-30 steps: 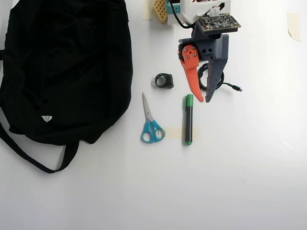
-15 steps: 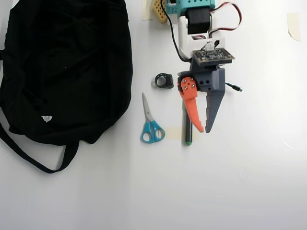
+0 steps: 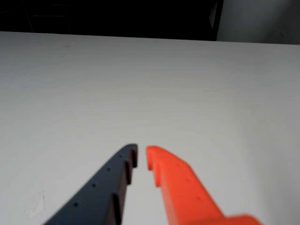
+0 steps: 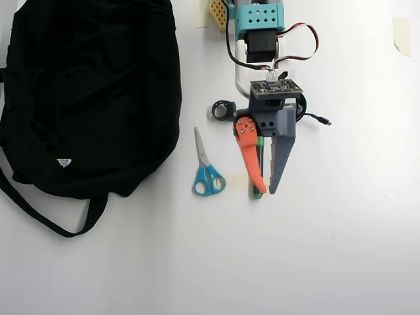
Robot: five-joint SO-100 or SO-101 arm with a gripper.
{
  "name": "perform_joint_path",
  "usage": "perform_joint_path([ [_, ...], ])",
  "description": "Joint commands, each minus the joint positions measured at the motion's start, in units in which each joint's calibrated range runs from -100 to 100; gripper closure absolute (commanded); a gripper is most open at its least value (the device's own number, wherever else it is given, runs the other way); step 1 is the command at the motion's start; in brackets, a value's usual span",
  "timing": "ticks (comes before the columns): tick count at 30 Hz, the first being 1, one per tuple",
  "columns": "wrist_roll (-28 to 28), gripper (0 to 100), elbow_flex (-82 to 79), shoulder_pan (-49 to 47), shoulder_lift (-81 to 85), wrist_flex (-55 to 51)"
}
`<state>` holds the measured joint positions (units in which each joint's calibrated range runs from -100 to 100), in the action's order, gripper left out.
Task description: Put the green marker into the black bag
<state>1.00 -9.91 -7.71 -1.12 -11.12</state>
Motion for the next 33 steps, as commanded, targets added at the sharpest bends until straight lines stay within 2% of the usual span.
perform_joint_path([
  [1, -0.3, 98, 2.2, 0.5, 1.1, 0.9],
  [14, 0.2, 98, 2.5, 0.4, 2.0, -0.9],
  [27, 0.3, 97, 14.4, -0.1, 2.7, -39.4],
  [33, 0.8, 97, 15.2, -0.3, 2.7, -50.1],
])
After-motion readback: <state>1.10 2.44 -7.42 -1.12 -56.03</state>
